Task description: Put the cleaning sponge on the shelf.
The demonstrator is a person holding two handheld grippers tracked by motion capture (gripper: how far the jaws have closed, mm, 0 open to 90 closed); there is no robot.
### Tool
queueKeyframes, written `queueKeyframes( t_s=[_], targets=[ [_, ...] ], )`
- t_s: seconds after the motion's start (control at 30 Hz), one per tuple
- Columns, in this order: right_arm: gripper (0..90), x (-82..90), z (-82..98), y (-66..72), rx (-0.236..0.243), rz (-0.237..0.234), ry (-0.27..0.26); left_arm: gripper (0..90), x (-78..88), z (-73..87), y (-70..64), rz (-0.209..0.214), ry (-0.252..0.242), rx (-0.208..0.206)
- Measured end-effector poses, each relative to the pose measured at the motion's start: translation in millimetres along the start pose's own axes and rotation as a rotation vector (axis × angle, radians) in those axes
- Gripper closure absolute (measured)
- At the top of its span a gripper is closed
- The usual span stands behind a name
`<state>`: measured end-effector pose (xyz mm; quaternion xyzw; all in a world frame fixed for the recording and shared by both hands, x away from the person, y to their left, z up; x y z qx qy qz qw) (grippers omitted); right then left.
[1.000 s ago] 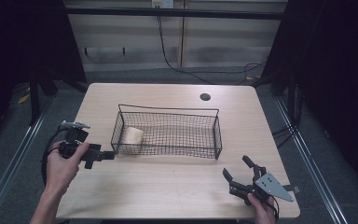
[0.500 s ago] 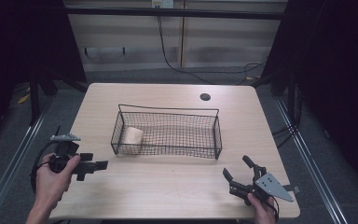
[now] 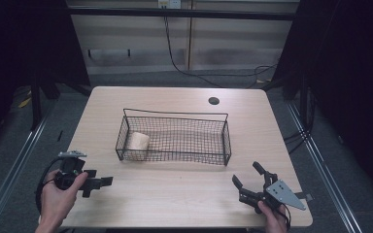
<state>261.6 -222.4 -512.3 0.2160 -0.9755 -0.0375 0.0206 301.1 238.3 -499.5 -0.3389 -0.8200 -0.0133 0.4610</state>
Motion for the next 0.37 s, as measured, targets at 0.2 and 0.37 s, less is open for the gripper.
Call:
queueKeyframes(
  t_s=[0.2,0.37],
  targets=[
    [13.3,-0.2,0.3,0.7,-0.002,-0.007,0.005,20.8,-2.8,7.8,1.3,0.014,-0.056,0.025],
    [13.3,-0.4,0.2,1.2,0.0,-0.013,0.005,20.8,-6.9,12.9,4.2,-0.005,-0.061,0.022]
  ],
)
Point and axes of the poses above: each handheld gripper's, and its own axes: x roughly backward along the jaws, z roughly out of its underside, y roughly to its left, the point moved 8 cm from there along -x, roughly forward along the jaws, and after that the axes turned 4 degrees about -x, right-handed, at the moved point
